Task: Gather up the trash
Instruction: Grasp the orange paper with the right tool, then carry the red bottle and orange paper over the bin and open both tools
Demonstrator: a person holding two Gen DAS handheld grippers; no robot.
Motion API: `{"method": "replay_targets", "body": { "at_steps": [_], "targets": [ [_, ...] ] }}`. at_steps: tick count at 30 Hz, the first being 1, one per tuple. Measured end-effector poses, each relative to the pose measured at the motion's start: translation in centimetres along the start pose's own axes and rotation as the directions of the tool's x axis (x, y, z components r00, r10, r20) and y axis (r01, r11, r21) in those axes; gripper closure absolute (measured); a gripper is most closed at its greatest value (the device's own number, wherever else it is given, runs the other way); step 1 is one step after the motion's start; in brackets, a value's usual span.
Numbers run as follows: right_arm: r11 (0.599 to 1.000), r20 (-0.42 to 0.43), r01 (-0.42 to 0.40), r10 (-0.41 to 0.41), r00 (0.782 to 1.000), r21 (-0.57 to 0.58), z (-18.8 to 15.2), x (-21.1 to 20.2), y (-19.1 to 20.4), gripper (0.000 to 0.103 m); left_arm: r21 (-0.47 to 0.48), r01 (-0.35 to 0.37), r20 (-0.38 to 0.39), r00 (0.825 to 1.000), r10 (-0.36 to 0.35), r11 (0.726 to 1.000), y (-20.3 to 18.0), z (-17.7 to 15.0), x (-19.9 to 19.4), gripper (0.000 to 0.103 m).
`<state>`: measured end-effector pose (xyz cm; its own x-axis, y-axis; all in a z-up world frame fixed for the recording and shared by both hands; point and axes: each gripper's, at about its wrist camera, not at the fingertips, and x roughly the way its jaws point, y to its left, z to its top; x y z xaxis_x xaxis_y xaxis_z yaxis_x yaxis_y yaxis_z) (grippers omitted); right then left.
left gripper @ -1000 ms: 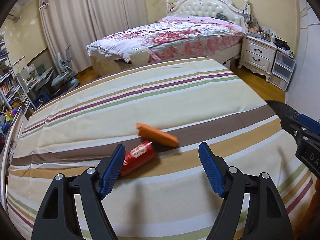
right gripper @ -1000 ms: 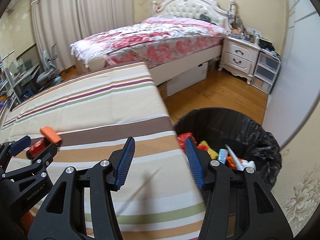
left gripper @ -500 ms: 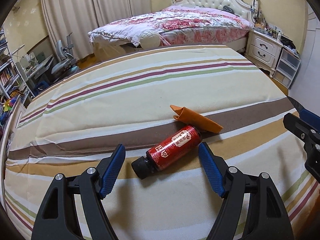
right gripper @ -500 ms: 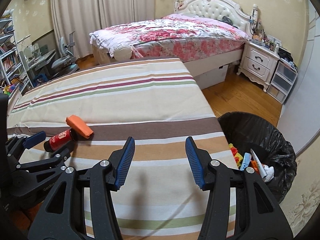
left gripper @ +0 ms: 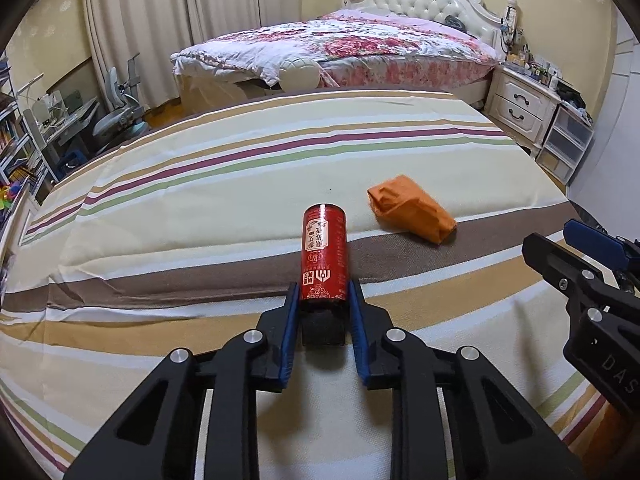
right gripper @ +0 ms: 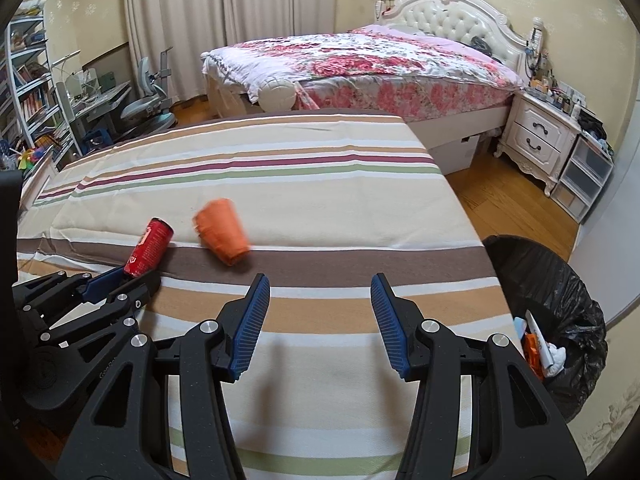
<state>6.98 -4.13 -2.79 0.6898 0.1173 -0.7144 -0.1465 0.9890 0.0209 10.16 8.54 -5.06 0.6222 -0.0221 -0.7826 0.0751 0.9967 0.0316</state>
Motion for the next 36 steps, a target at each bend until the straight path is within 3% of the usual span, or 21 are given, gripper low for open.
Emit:
{"method": "replay_targets", "body": {
  "at_steps": [12, 19, 22, 26, 36],
  "targets": [
    [0.993, -0.044, -0.092, 0.089, 0.995, -0.071, 2.4, 3.2, 4.2, 0.051, -0.068, -0.035, 0.005, 0.999, 0.035, 0.997, 3.2, -0.5, -0.6, 0.078],
    [0.992, -0.075, -0.088, 0.081, 0.994, -0.094, 3.0, 5.1, 5.6, 0.051, -0.1, -0.062, 0.007, 0.998, 0.063, 0.993, 5.0, -0.6, -0.8, 0.078],
    [0.991, -0.092, -0.09, 0.081, 0.993, -0.102, 2.8, 5.6, 5.7, 0.069, -0.108, -0.062, 0.01, 0.998, 0.064, 0.992, 5.3, -0.7, -0.9, 0.078],
    [0.99, -0.084, -0.09, 0.081, 0.993, -0.113, 2.6, 5.3, 5.7, 0.077, -0.105, -0.064, 0.019, 0.998, 0.066, 0.992, 5.3, -0.7, -1.0, 0.078],
    [0.997, -0.024, -0.069, 0.068, 0.997, -0.038, 2.0, 1.8, 2.0, 0.078, -0.074, -0.038, 0.061, 0.997, 0.043, 0.997, 3.3, -0.2, -2.3, 0.078]
  ]
}}
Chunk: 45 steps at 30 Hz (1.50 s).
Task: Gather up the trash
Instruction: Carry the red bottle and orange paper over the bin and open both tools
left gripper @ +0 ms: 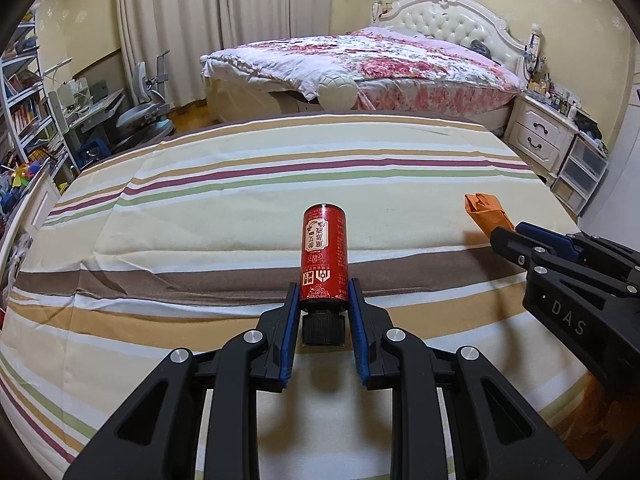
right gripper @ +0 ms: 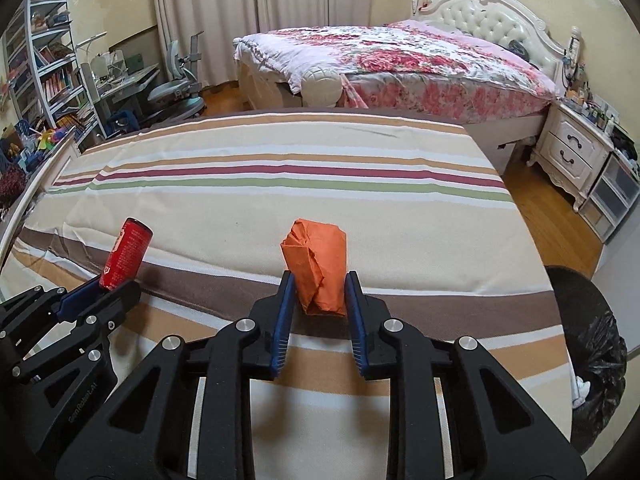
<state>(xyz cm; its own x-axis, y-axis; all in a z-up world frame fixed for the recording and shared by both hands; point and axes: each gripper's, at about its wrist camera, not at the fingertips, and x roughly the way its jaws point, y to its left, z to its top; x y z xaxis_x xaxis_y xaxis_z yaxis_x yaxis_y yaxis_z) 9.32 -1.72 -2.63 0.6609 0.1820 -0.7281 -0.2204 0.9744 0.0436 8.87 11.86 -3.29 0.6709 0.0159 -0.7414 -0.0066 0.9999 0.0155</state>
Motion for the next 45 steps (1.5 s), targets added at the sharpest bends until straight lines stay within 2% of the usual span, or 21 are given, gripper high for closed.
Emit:
{"method": "replay_targets", "body": {
  "at_steps": [14, 22, 29, 38, 45],
  "targets": [
    [0.977, 0.058, 0.151, -0.161, 0.985, 0.147, -2.4, -5.7, -9.4, 0.078, 0.111, 0.114, 0.061, 0.991, -0.122, 0.987, -8.1, 1.8, -1.9, 0.078],
    [0.935, 0.056, 0.247, -0.27, 0.961, 0.256, -4.3, -7.9, -15.7, 0.078, 0.214, 0.208, 0.075, 0.971, -0.229, 0.954, -15.0, 2.8, -2.3, 0.078],
    [0.879, 0.036, 0.336, -0.369, 0.929, 0.339, -5.7, -9.0, -20.8, 0.078, 0.29, 0.28, 0.072, 0.947, -0.313, 0.915, -20.8, 3.1, -1.7, 0.078],
    [0.829, 0.004, 0.386, -0.424, 0.906, 0.404, -7.0, -8.6, -24.5, 0.08, 0.376, 0.298, 0.073, 0.934, -0.349, 0.877, -26.2, 3.5, -0.4, 0.078],
    [0.808, -0.004, 0.41, -0.451, 0.893, 0.424, -7.2, -8.2, -25.3, 0.08, 0.411, 0.308, 0.031, 0.936, -0.351, 0.858, -28.6, 4.1, 1.2, 0.077]
  ]
}}
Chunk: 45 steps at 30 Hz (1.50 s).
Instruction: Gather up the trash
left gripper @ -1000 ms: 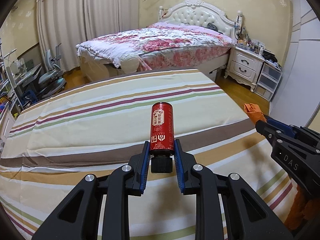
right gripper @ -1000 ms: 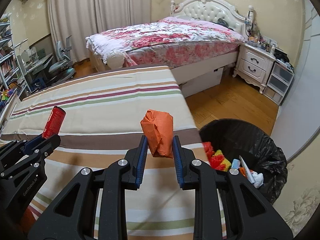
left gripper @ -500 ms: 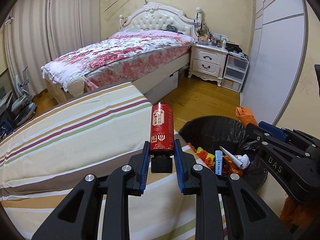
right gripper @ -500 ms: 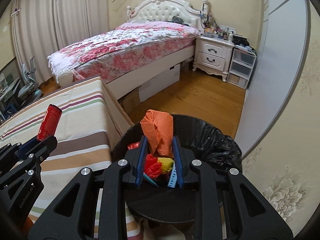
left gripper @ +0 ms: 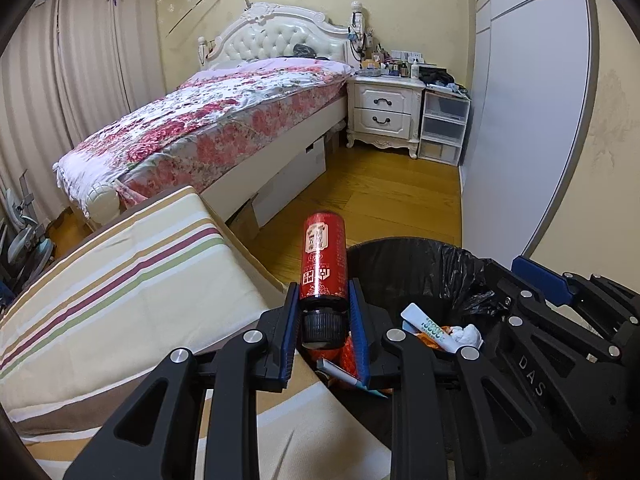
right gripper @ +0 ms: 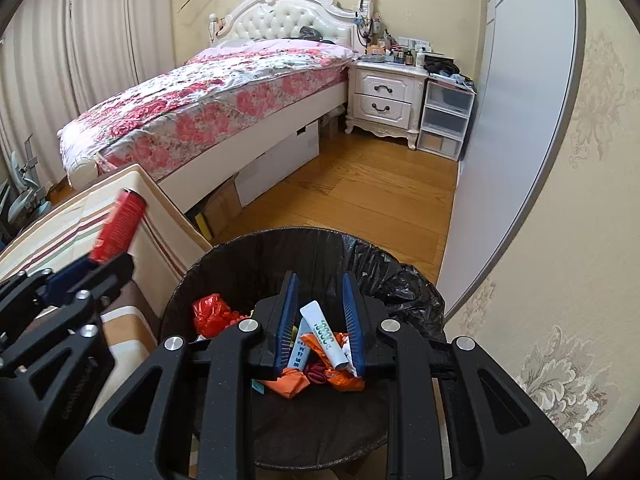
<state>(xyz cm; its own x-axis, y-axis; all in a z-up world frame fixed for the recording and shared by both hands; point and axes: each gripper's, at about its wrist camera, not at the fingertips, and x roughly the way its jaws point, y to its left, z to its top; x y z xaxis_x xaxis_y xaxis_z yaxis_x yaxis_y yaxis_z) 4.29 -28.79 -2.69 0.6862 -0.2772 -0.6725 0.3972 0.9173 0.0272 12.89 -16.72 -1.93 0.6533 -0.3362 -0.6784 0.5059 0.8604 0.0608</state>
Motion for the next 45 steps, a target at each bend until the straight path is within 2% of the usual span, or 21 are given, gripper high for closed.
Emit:
{"method": "replay_targets", "body": {
  "at_steps": [3, 4, 8, 9, 11, 16, 23, 28, 45],
  "targets": [
    [1.0, 0.005, 0.007, -0.007, 1.0, 0.01, 0.1, 0.0, -0.3, 0.079, -0.001, -0.015, 0.003, 1.0, 0.015, 1.0, -0.2, -0.2, 0.2, 0.057],
    [1.0, 0.005, 0.008, -0.008, 1.0, 0.015, 0.1, 0.0, -0.4, 0.078, -0.004, -0.019, 0.006, 1.0, 0.019, 1.0, -0.3, -0.3, 0.0, 0.054],
    [1.0, 0.006, 0.011, -0.011, 1.0, 0.019, 0.1, 0.0, -0.4, 0.076, -0.01, -0.035, 0.004, 0.999, 0.035, 0.999, 0.0, -0.5, 0.2, 0.046],
    [1.0, 0.007, 0.013, -0.013, 1.0, 0.02, 0.1, -0.1, -0.4, 0.074, -0.014, -0.036, 0.004, 0.999, 0.036, 0.999, 0.1, -0.6, 0.1, 0.045],
    [1.0, 0.015, 0.02, -0.021, 1.0, 0.022, 0.1, -0.2, -0.5, 0.063, -0.023, -0.041, 0.004, 0.999, 0.041, 0.999, 0.4, -0.6, 0.0, 0.039],
    [1.0, 0.018, 0.022, -0.023, 1.0, 0.02, 0.1, -0.6, -0.5, 0.058, -0.05, -0.059, 0.007, 0.998, 0.059, 0.997, 0.9, -0.7, -0.4, 0.033],
    [1.0, 0.056, 0.025, -0.025, 0.998, -0.001, -0.5, -2.8, 0.2, 0.042, -0.08, -0.093, 0.029, 0.995, 0.096, 0.992, 1.8, -1.7, -2.5, 0.027],
    [0.999, 0.077, 0.013, -0.01, 0.997, -0.037, -1.5, -4.9, 1.2, 0.036, -0.116, -0.12, 0.046, 0.991, 0.126, 0.986, 2.9, -3.0, -5.0, 0.024],
    [0.992, 0.14, -0.044, 0.06, 0.988, -0.117, -4.2, -11.7, 3.2, 0.031, -0.193, -0.185, 0.08, 0.976, 0.204, 0.963, 5.2, -7.2, -12.3, 0.022]
  ]
}}
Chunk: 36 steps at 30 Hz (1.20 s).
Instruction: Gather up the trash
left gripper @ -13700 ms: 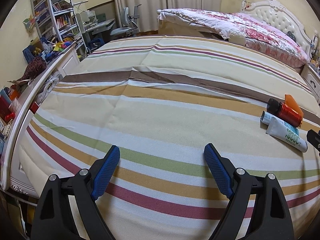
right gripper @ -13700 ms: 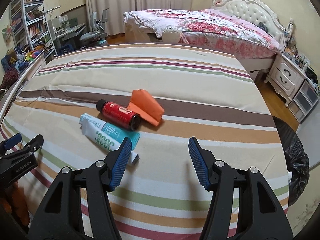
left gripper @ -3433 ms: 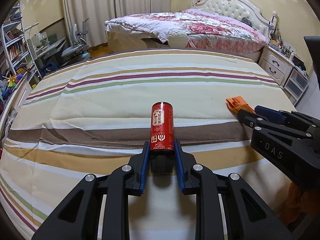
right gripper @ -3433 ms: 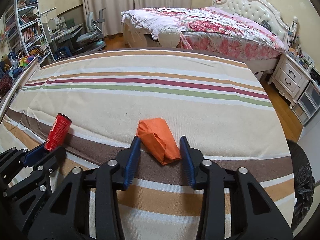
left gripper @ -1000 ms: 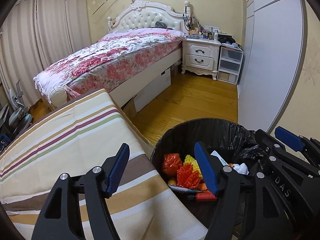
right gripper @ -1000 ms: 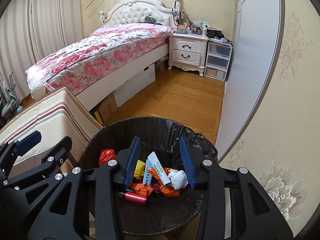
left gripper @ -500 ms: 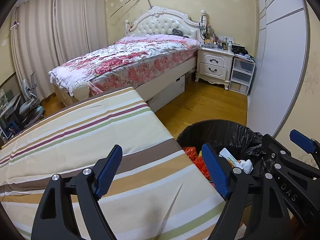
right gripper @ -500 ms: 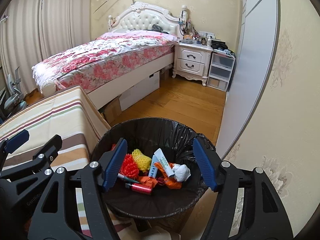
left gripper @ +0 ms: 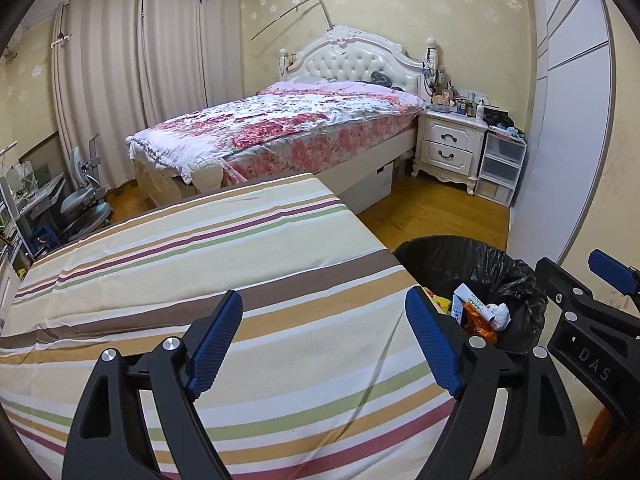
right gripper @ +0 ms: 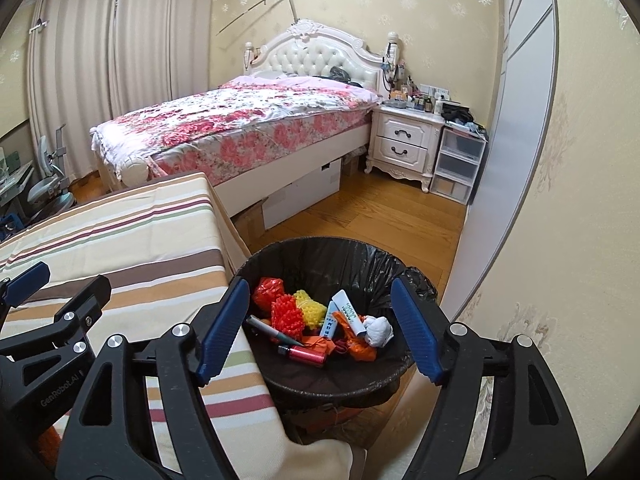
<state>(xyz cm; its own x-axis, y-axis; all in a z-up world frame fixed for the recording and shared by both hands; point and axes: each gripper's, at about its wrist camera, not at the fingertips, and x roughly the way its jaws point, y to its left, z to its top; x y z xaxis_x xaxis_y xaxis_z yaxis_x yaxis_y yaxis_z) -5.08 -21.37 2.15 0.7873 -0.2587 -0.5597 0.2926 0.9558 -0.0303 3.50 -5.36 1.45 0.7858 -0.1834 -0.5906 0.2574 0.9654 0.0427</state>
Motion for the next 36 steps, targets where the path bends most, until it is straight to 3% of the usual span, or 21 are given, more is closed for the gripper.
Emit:
{"method": "replay_targets", "body": {
  "at_steps": [13, 36],
  "targets": [
    [0.999, 0.03, -0.029, 0.03, 0.999, -0.021, -0.8, -2.9, 0.5, 0.03, -0.022, -0.02, 0.022, 1.0, 0.021, 1.0, 0.5, -1.1, -2.5, 0.022],
    [0.999, 0.034, -0.03, 0.031, 0.999, -0.025, -1.0, -3.2, 0.7, 0.029, -0.033, -0.024, 0.02, 1.0, 0.025, 0.999, 1.1, -1.7, -3.1, 0.022]
  ]
}}
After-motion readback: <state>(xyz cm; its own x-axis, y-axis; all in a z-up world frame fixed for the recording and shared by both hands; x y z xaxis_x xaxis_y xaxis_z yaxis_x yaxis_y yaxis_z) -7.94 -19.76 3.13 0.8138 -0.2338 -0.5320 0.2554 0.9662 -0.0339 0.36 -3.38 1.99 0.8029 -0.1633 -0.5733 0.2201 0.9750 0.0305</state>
